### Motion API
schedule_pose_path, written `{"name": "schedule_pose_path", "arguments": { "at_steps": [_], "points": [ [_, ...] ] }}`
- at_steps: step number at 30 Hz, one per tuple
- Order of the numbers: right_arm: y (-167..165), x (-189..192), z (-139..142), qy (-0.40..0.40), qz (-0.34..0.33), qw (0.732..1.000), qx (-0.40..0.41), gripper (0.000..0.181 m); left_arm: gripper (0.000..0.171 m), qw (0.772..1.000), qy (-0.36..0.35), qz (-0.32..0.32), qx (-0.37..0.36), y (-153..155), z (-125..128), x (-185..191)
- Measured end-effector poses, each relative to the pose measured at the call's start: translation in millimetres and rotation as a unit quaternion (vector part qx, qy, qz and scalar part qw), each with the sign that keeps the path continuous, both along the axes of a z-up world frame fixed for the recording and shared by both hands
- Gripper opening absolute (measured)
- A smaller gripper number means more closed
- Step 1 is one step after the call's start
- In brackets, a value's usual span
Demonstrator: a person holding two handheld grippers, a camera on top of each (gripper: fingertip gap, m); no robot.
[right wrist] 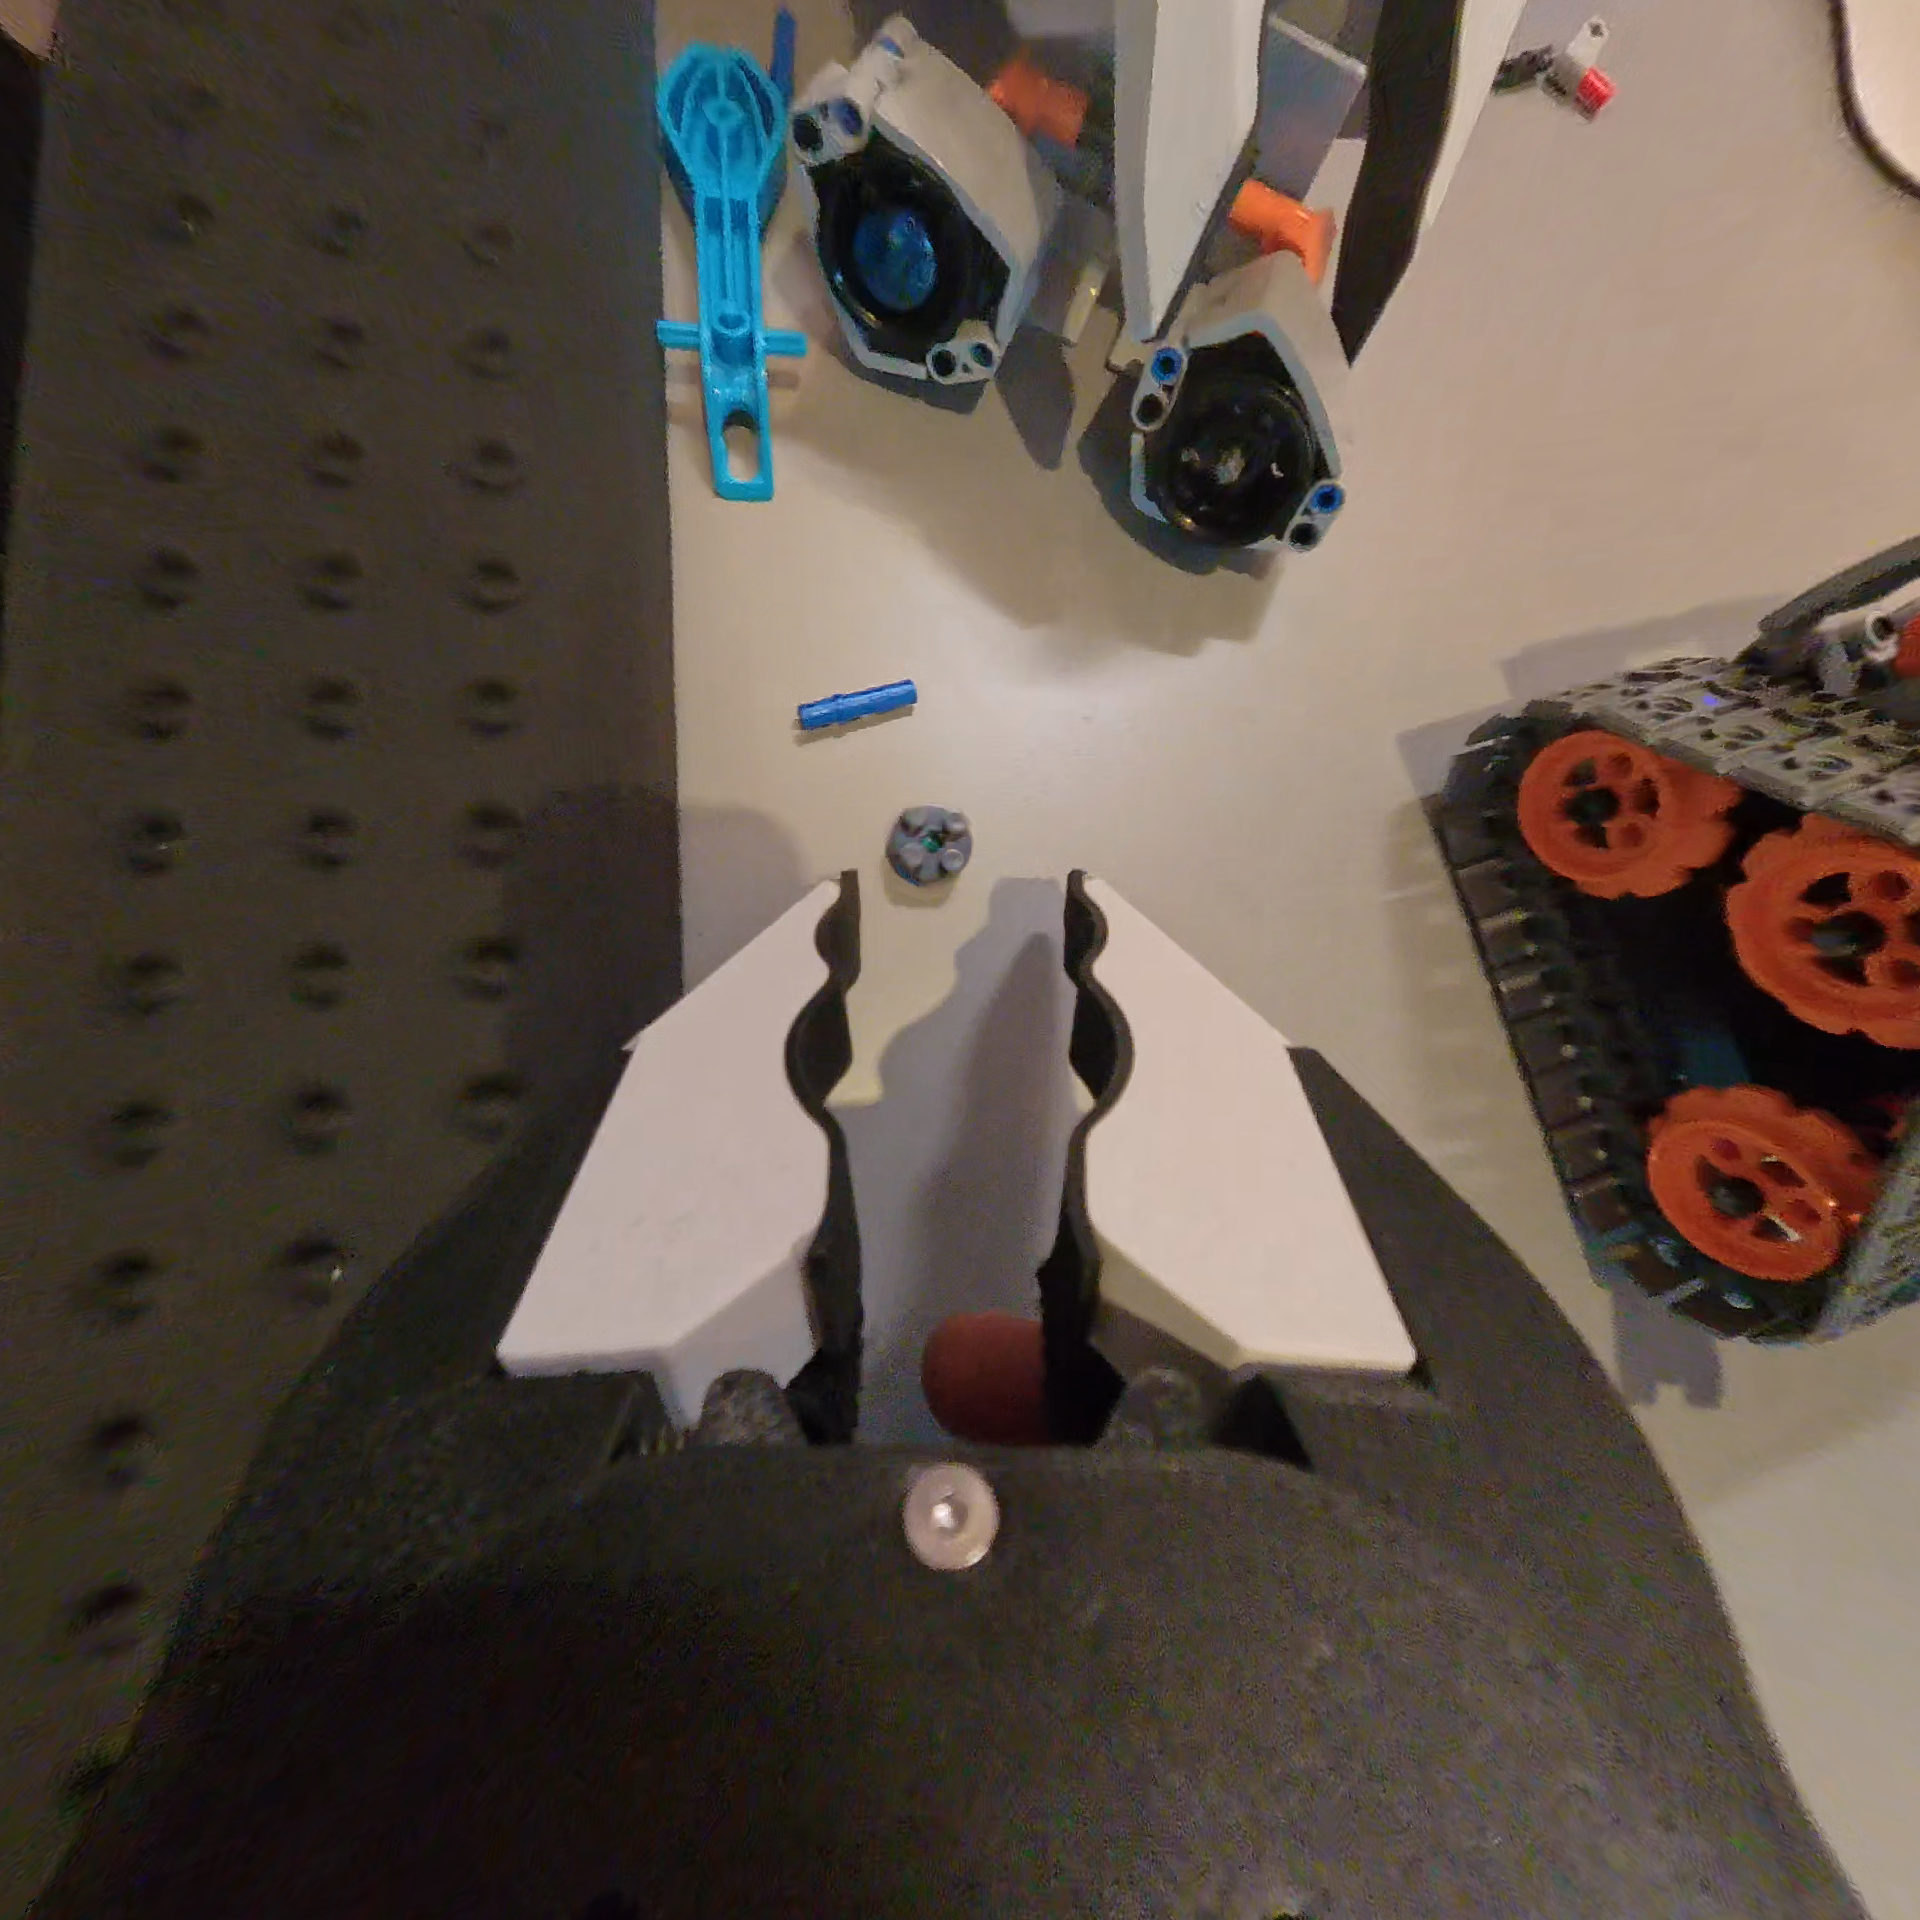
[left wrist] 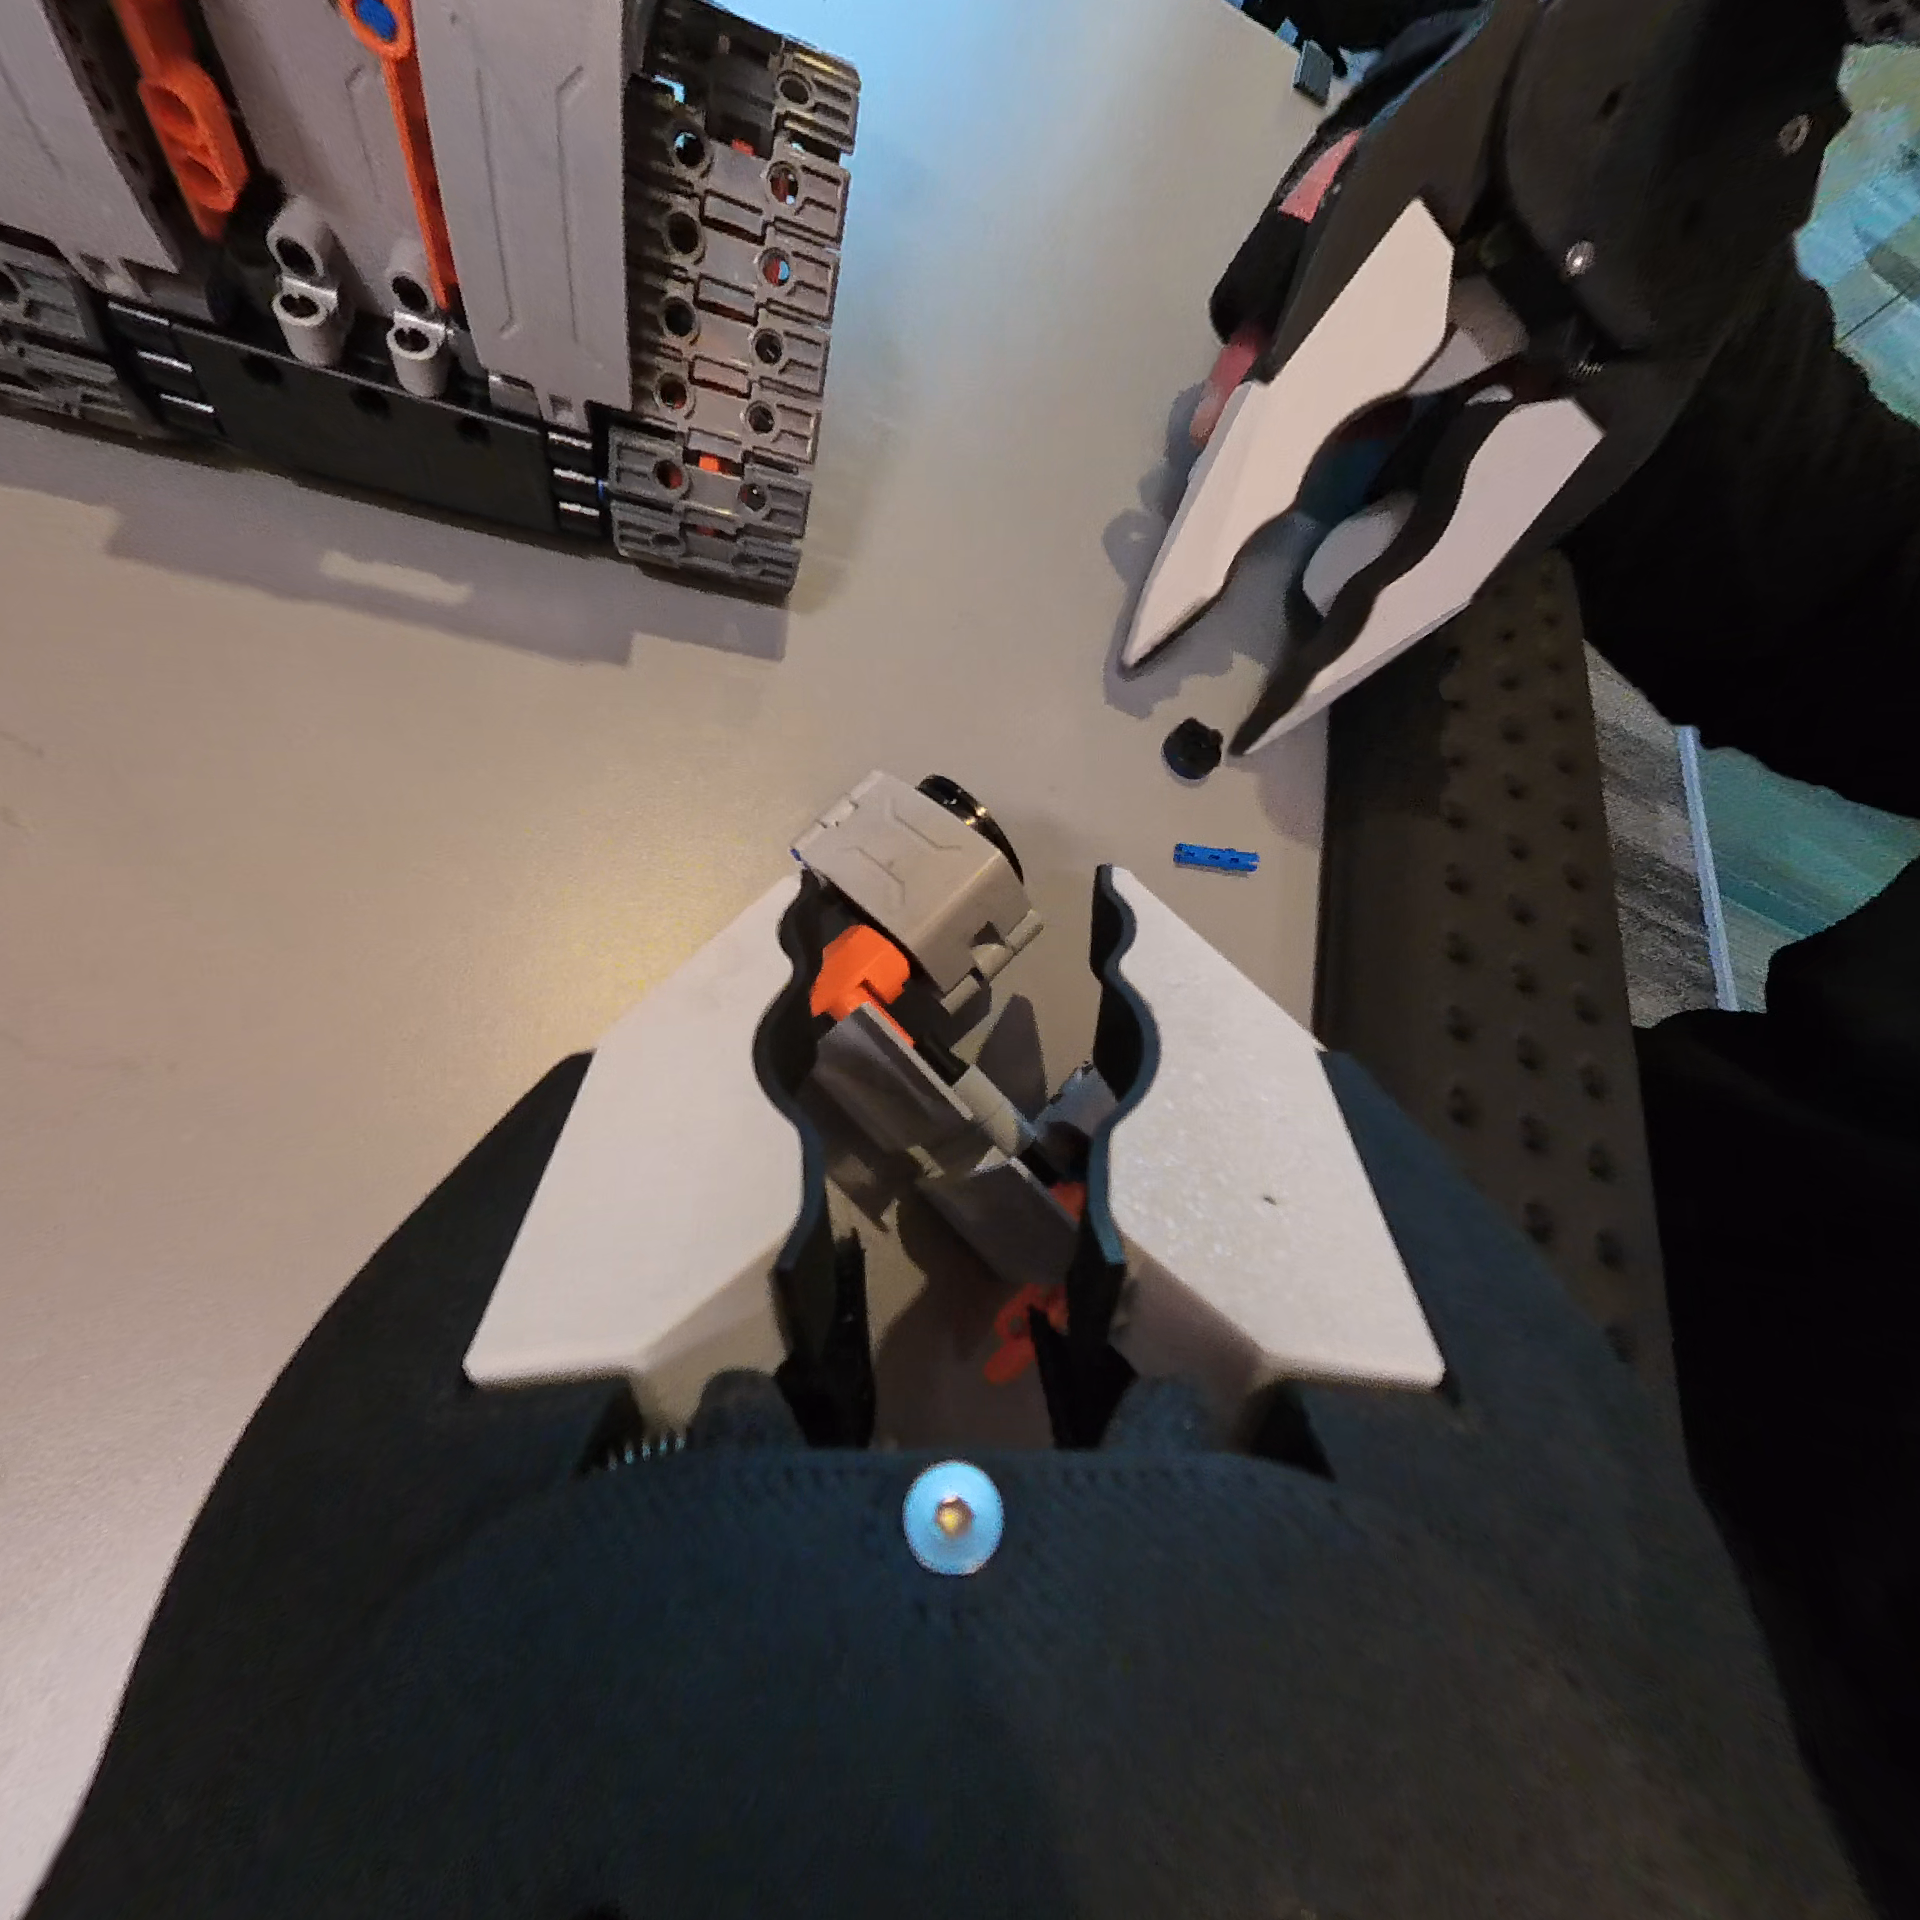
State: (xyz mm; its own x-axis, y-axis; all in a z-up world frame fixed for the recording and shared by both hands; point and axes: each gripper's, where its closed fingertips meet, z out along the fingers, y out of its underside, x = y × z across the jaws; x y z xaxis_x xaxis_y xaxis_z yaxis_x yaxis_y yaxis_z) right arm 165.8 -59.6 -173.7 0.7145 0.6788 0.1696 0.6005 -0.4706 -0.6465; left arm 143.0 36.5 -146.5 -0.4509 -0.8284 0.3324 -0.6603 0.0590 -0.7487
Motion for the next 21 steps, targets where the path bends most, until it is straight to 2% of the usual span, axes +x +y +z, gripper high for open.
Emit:
{"name": "schedule_pose_path", "arguments": {
  "at_steps": [3, 5, 8, 10, 12, 16, 18, 21],
  "points": [
    [2.7, -10.7, -3.1, 0.021, 0.005, 1.0, -0.016, 0.029, 0.051, 1.0, -0.011, 0.003, 0.009, 1.9, 4.3, 0.3],
    [6.2, -12.7, -4.2, 0.02, 0.001, 1.0, -0.017, 0.015, 0.052, 0.999, -0.031, -0.002, 0.019, -0.4, 11.6, 0.7],
    [9.1, -8.7, -4.1, 0.017, -0.015, 1.0, -0.018, 0.013, 0.05, 0.995, -0.065, -0.028, 0.068, -12.7, 18.0, -0.4],
    [10.9, -10.4, 0.7, 0.048, -0.025, 0.998, -0.02, 0.012, 0.046, 0.986, -0.103, -0.058, 0.118, -26.6, 21.5, -1.4],
    [14.2, -15.5, 14.1, 0.121, -0.033, 0.992, -0.021, 0.012, 0.044, 0.969, -0.141, -0.092, 0.181, -41.4, 22.7, -2.7],
    [18.3, -27.3, 50.4, 0.269, -0.017, 0.963, -0.012, 0.012, 0.039, 0.914, -0.222, -0.134, 0.311, -60.9, 26.5, -4.6],
    [20.5, -32.2, 59.8, 0.307, -0.01, 0.952, -0.015, 0.012, 0.038, 0.893, -0.255, -0.138, 0.344, -66.0, 33.7, -5.1],
    [24.0, -40.8, 66.7, 0.341, 0.002, 0.94, -0.022, 0.012, 0.026, 0.861, -0.298, -0.152, 0.382, -74.8, 40.5, -9.3]
  ]
}}
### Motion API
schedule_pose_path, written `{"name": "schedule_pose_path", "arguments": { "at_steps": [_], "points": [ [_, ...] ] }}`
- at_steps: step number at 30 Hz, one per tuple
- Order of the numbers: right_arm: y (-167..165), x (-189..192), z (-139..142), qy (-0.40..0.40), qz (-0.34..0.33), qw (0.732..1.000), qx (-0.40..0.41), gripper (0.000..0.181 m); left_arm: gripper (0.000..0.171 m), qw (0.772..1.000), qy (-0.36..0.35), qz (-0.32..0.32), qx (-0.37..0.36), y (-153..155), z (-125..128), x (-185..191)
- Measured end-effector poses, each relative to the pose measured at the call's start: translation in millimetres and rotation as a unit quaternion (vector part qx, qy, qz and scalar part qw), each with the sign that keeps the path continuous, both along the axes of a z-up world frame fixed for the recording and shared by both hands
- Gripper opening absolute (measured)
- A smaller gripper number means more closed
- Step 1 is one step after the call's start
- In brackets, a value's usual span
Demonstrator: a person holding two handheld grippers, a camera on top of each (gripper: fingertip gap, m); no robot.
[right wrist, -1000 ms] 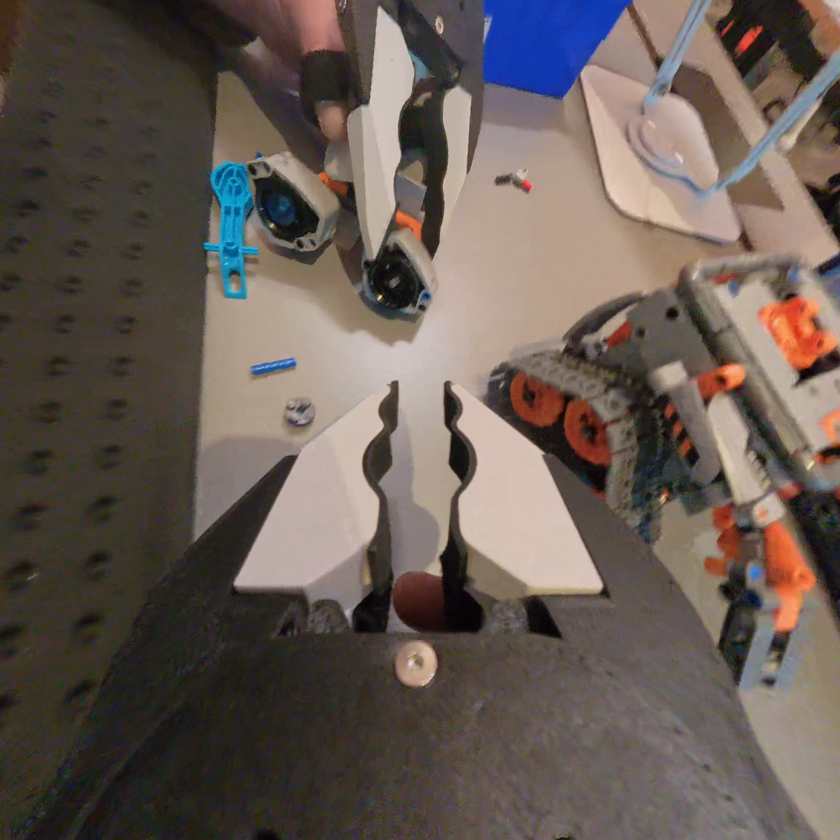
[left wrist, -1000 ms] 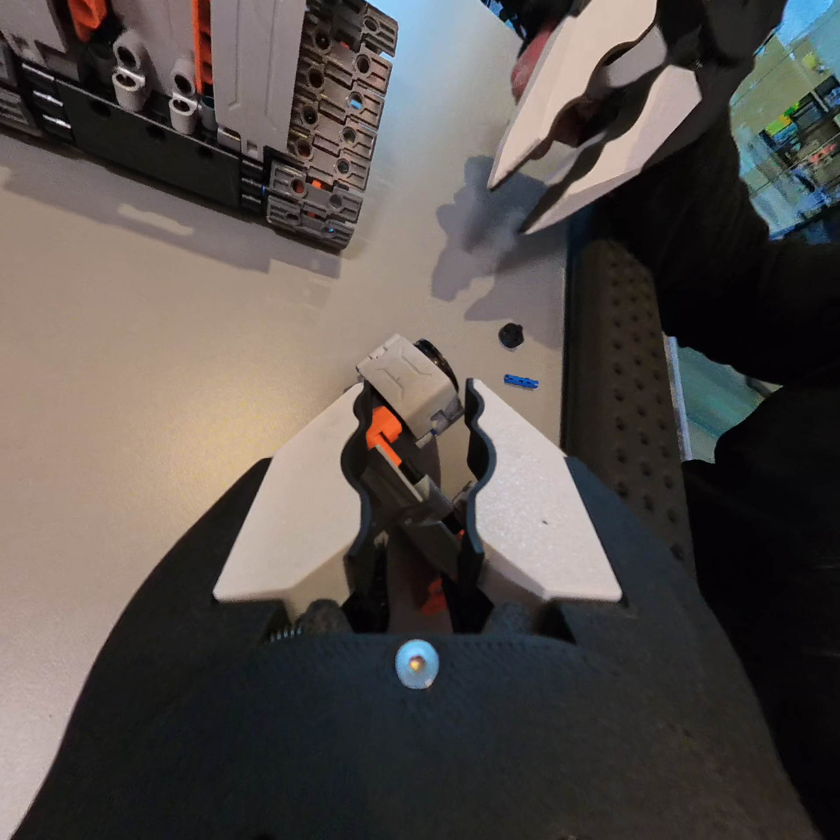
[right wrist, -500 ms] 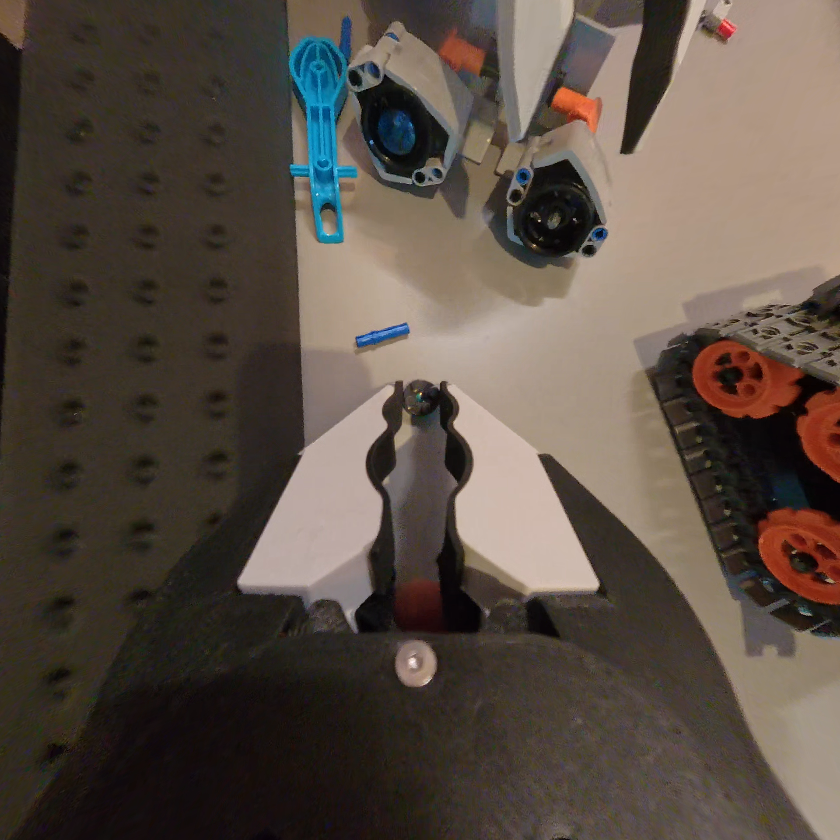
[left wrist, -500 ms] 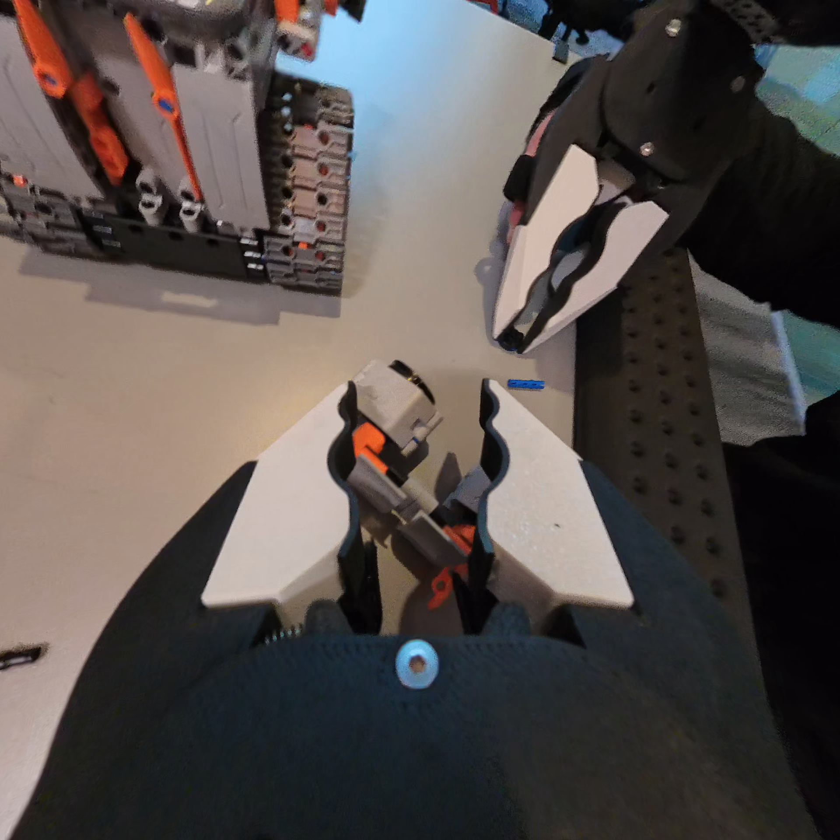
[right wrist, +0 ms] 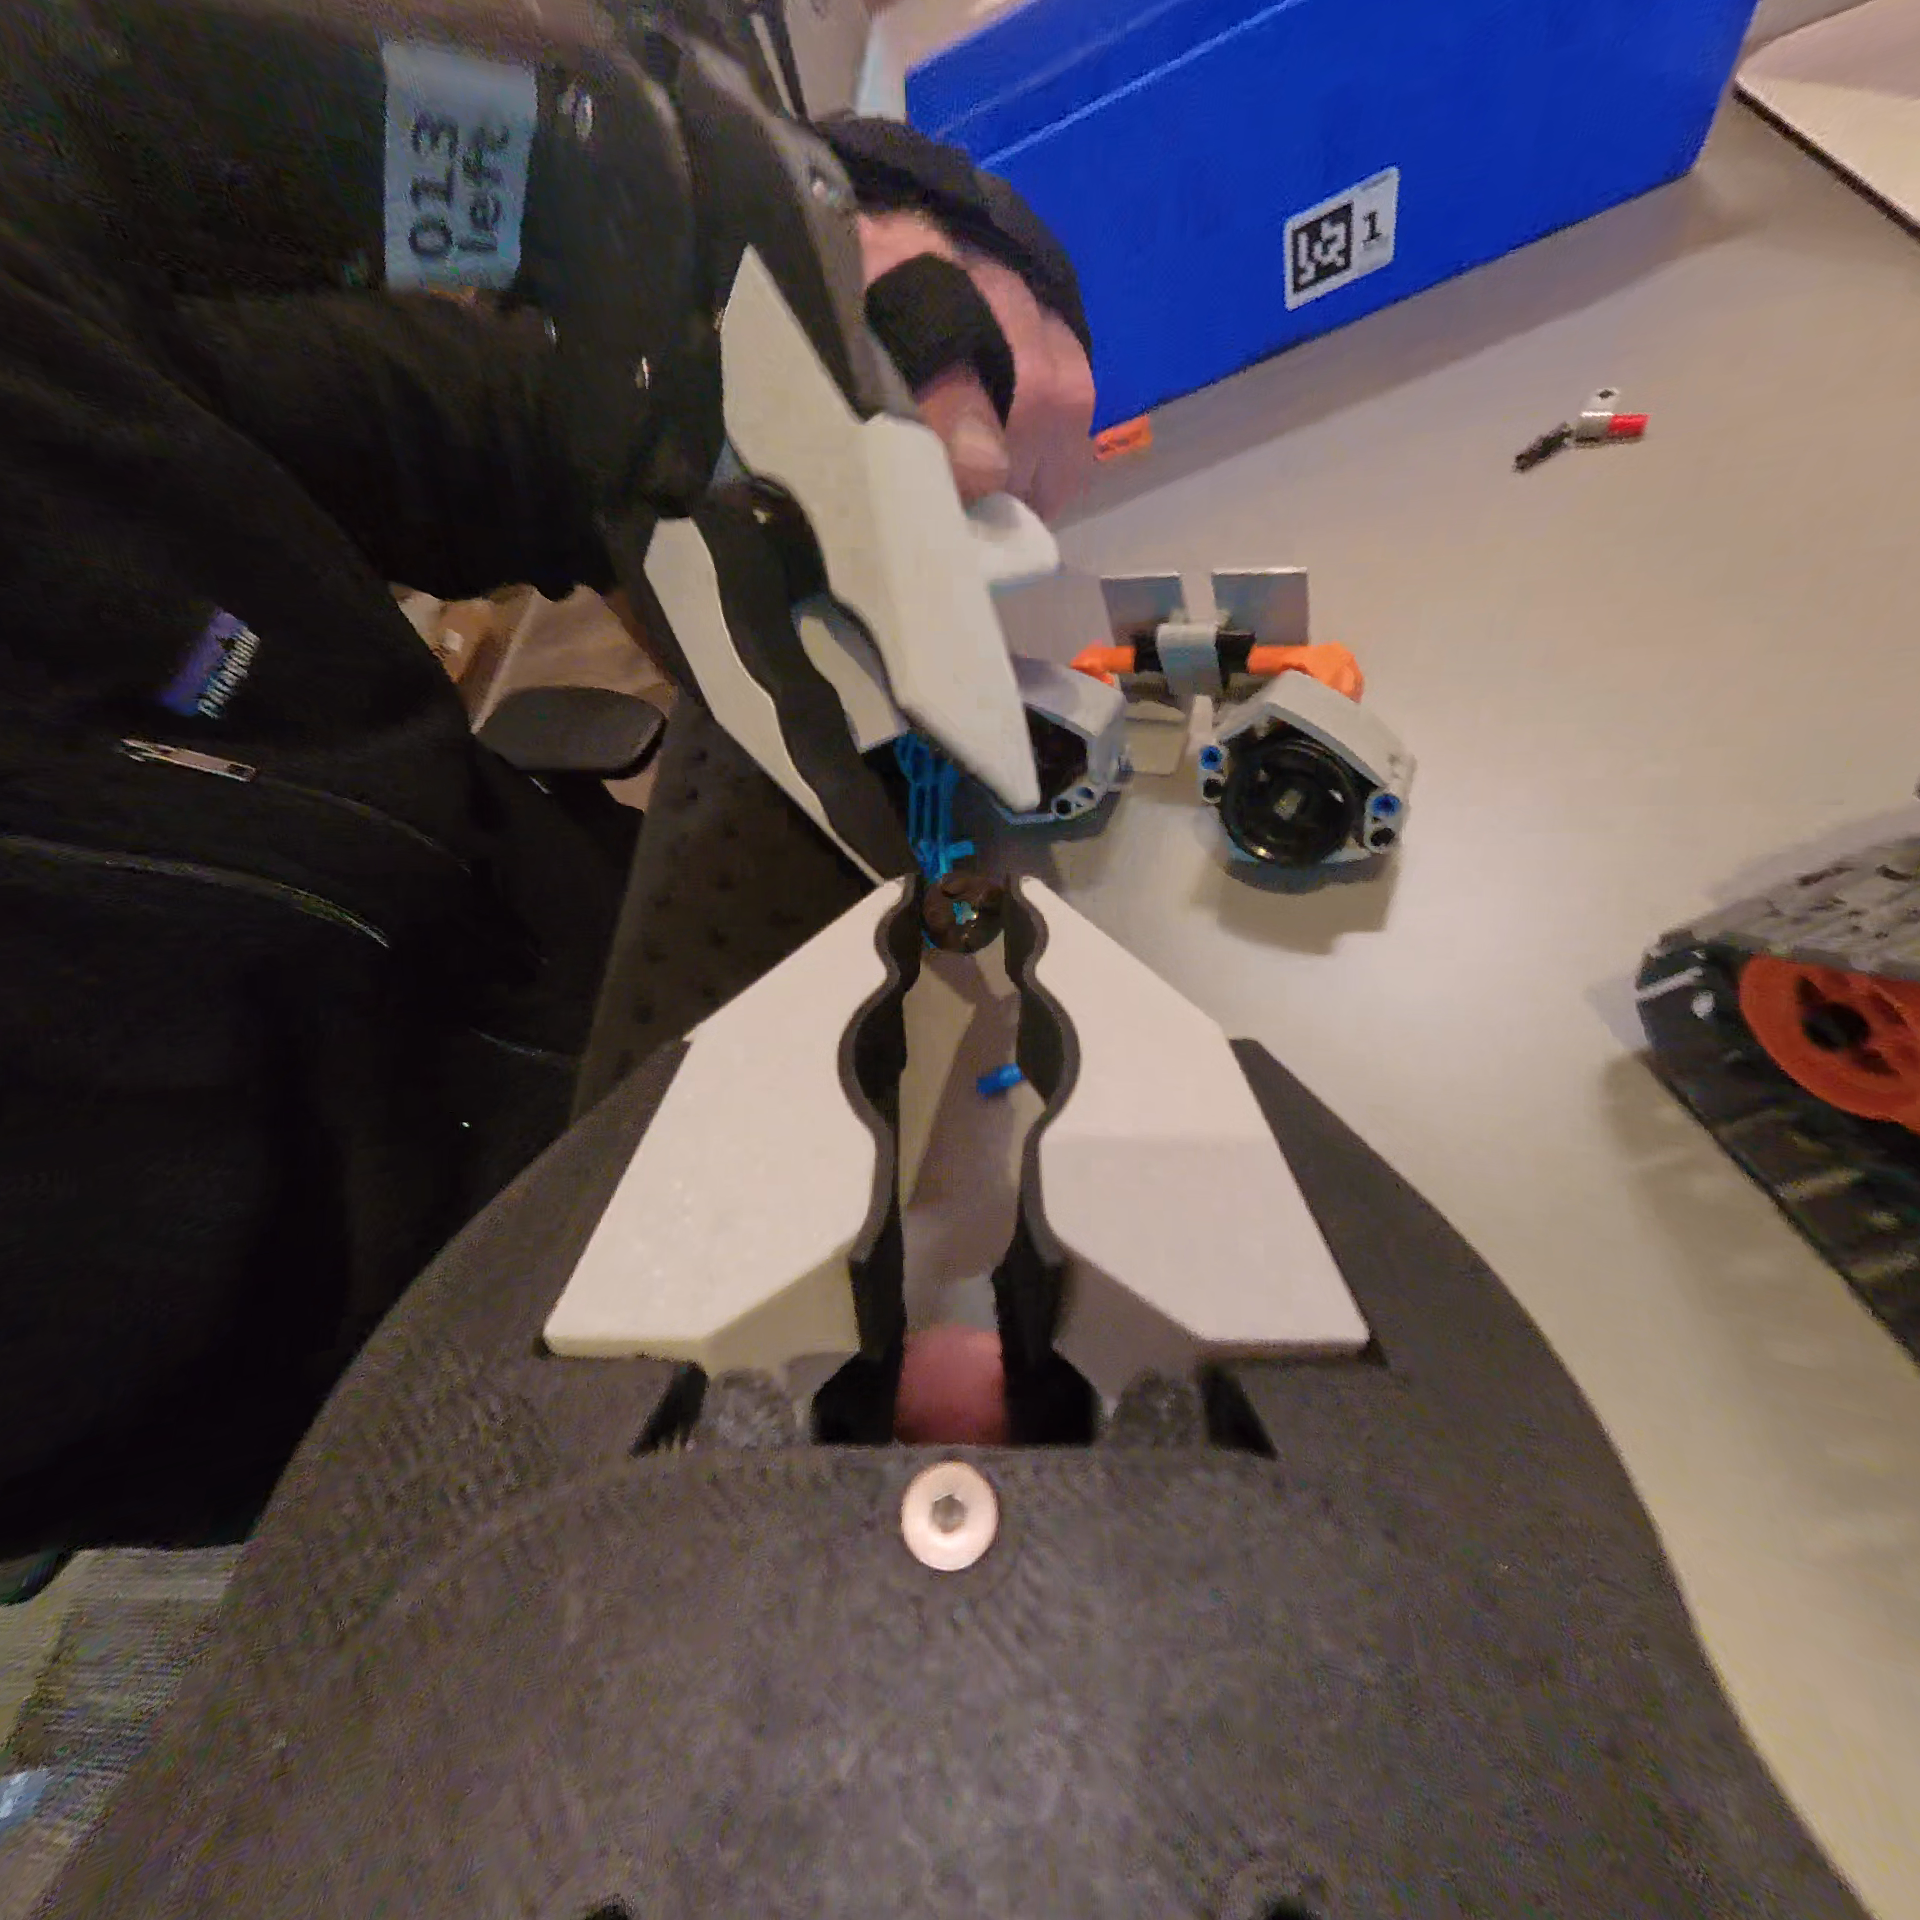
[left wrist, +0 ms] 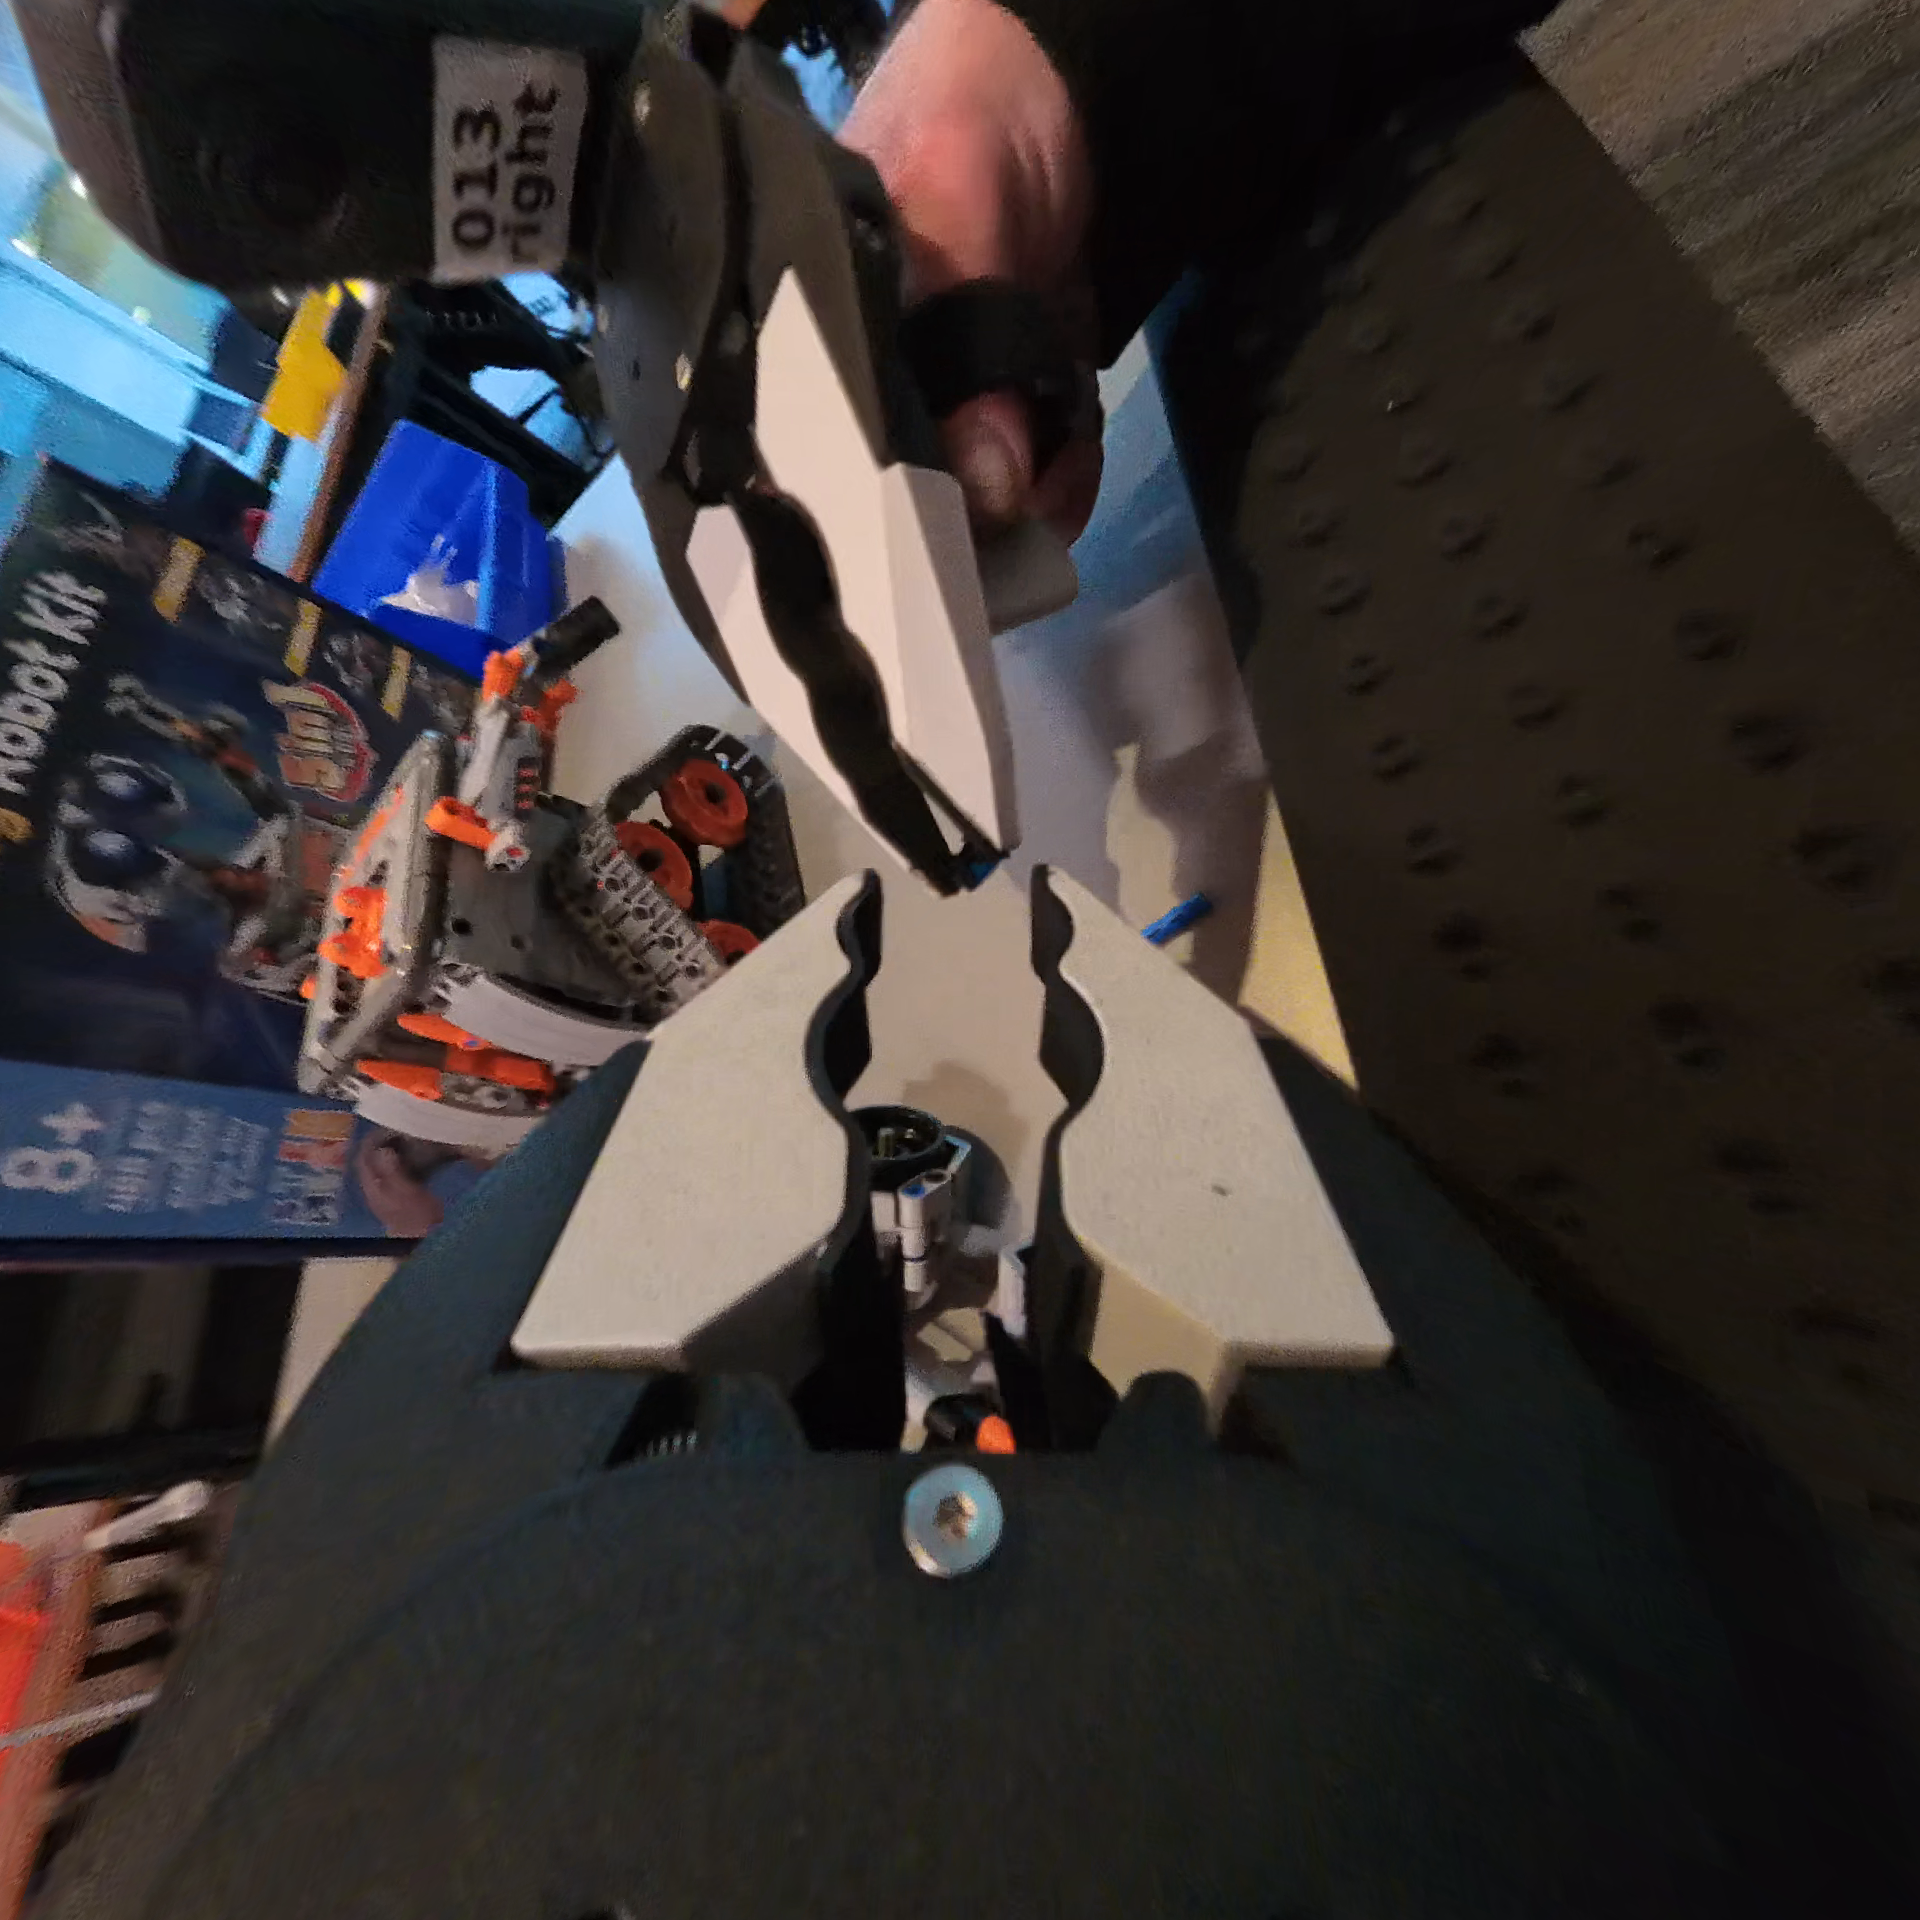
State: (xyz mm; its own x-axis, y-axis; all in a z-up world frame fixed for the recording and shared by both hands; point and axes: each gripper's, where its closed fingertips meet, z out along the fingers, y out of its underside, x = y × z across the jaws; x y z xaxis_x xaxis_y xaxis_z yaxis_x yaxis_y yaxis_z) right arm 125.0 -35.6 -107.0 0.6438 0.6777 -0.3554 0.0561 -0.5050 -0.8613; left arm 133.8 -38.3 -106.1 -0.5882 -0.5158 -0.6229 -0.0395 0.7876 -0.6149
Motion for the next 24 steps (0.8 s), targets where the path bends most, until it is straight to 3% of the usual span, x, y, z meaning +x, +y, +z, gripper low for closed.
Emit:
{"name": "schedule_pose_path", "arguments": {
  "at_steps": [3, 12, 18, 24],
  "points": [
    [1.1, -5.5, 7.3, 0.035, 0.011, 0.999, -0.005, 0.012, 0.012, 0.999, -0.027, -0.003, 0.029, -2.2, 1.7, -0.9],
    [7.1, -4.1, 28.0, 0.112, 0.0, 0.994, 0.006, 0.012, 0.006, 0.995, -0.09, 0.016, 0.043, 1.7, 20.9, -0.4],
    [24.2, 10.9, 56.7, 0.112, -0.114, 0.983, 0.092, 0.018, 0.006, 0.986, -0.137, 0.087, -0.048, 26.6, 57.3, 5.6],
    [29.5, 4.0, 83.5, 0.22, -0.17, 0.951, 0.139, 0.015, 0.005, 0.973, -0.202, 0.115, -0.008, 29.5, 77.1, 0.7]
  ]
}}
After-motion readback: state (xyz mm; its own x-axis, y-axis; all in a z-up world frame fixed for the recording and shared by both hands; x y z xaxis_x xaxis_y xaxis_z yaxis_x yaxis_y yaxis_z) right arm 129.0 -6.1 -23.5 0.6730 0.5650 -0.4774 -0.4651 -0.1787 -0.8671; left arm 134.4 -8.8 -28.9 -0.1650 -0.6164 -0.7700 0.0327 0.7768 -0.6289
